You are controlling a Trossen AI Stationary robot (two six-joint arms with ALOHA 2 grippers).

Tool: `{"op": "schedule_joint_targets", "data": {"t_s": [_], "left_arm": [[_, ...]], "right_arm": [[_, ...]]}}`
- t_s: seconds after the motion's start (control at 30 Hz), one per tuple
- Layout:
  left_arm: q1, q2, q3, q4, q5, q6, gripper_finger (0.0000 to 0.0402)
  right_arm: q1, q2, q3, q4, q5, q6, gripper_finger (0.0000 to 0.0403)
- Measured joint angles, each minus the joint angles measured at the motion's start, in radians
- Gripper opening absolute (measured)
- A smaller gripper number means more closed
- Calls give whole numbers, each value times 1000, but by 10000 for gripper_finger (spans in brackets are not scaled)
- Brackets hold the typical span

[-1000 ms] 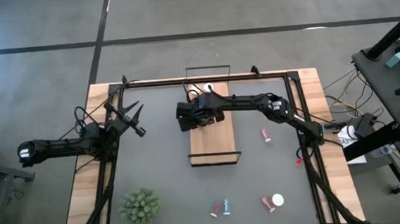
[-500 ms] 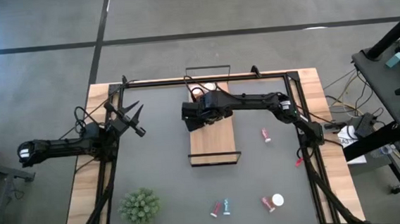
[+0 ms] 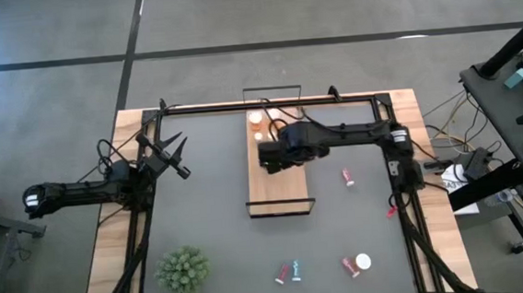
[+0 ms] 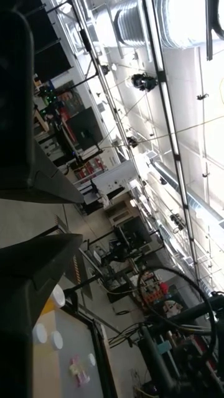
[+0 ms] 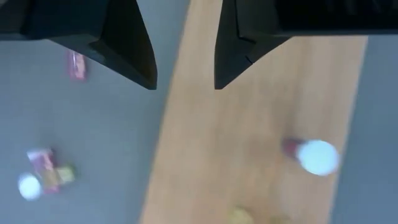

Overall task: Pick and place medicine bottles onto shelf by color
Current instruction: Put the middle pink pill bottle on the shelf

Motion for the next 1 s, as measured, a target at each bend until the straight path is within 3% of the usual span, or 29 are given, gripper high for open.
{"op": "schedule_joint_targets", "data": {"t_s": [0.27,0.57,0.77,1.0], "left_arm": [[0,2,0,0,0,0,72],[0,0,0,0,0,0,72],[1,2,0,0,0,0,72],[0,2,0,0,0,0,72]], "right_arm": [[24,-217,-352,65,-2,231,124],[24,-451,-721,278,-58,343,99],[24,-552,-885,369,-75,415,93],[24,-621,-994,436,-195,564,115]]}}
